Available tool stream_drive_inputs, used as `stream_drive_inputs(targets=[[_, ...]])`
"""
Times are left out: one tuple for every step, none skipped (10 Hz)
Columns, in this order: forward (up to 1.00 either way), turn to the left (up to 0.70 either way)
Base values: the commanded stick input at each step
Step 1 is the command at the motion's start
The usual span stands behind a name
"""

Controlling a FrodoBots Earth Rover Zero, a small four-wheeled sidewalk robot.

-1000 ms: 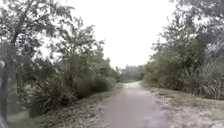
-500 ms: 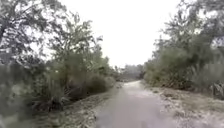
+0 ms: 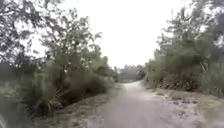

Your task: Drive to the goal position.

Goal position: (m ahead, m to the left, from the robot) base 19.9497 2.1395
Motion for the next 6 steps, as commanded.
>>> stream_drive_inputs(targets=[[0.7,-0.16],[0.7,-0.31],[0.7,-0.31],[0.7,-0.15],[0.7,0.04],[0.7,0.04]])
